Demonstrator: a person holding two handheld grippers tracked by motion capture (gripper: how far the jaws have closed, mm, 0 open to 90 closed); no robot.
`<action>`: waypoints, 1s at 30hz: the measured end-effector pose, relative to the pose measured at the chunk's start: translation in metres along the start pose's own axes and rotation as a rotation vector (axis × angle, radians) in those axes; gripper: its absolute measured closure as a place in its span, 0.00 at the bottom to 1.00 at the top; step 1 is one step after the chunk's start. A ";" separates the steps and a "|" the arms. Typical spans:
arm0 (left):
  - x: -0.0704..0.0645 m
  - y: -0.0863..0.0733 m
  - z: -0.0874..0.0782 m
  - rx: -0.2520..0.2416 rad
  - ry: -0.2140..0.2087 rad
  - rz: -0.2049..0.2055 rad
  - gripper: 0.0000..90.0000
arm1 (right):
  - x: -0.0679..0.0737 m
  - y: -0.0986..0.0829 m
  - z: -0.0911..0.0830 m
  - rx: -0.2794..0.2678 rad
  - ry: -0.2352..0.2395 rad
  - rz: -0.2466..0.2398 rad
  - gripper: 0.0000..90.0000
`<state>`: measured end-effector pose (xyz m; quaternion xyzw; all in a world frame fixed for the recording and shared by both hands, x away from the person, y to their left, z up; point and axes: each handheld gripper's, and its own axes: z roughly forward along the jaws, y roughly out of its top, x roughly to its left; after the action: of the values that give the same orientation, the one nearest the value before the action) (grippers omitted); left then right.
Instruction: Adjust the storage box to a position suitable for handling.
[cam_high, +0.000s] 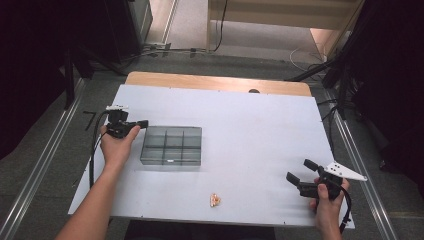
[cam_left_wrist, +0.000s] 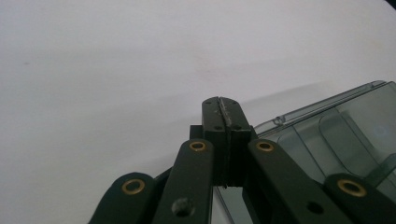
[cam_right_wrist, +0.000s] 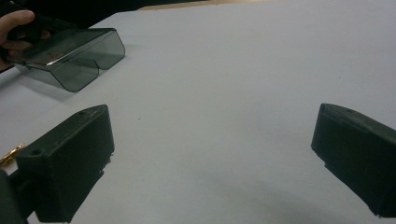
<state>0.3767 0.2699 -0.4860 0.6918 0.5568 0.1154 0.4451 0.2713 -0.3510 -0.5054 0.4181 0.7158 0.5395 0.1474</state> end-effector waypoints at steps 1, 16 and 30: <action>-0.004 -0.001 0.001 -0.003 -0.004 -0.002 1.00 | 0.000 0.000 0.000 0.000 -0.001 -0.002 0.00; -0.033 -0.014 0.008 -0.024 -0.033 -0.009 1.00 | 0.000 0.000 0.000 0.004 -0.001 -0.002 0.00; -0.056 -0.024 0.013 -0.028 -0.074 0.008 1.00 | 0.001 0.000 0.001 0.007 -0.001 -0.005 0.00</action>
<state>0.3498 0.2144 -0.4928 0.6915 0.5354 0.0995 0.4747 0.2713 -0.3498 -0.5056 0.4170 0.7188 0.5364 0.1474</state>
